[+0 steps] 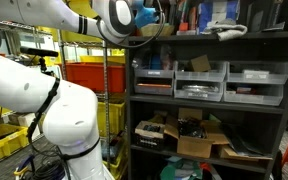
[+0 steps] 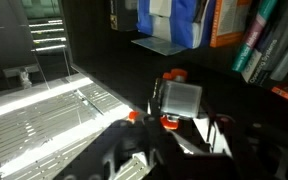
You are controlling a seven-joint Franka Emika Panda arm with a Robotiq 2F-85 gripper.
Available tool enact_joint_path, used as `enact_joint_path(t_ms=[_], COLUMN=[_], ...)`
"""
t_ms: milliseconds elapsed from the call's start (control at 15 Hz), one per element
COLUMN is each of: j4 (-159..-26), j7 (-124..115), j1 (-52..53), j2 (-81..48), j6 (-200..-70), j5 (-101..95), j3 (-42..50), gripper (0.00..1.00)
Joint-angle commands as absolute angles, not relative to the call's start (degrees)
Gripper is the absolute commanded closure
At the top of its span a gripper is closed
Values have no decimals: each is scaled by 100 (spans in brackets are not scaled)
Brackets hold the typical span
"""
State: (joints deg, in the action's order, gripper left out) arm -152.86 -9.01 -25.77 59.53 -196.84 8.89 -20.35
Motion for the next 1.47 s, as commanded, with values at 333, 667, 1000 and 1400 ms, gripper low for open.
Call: enact_joint_path(t_ms=[333, 667, 1000, 1400], j4=[-15981, -15992, -15981, -15658], j7=[-875, -980, -1022, -986], j1=[-2984, -3228, -3059, -2585], j2=[6019, 6078, 6131, 5987], j6=[-19423, -18812, -18020, -17066], j5=[1012, 870, 625, -6], j3=[-2357, -2710, -2856, -2630], gripper=[86, 86, 86, 86])
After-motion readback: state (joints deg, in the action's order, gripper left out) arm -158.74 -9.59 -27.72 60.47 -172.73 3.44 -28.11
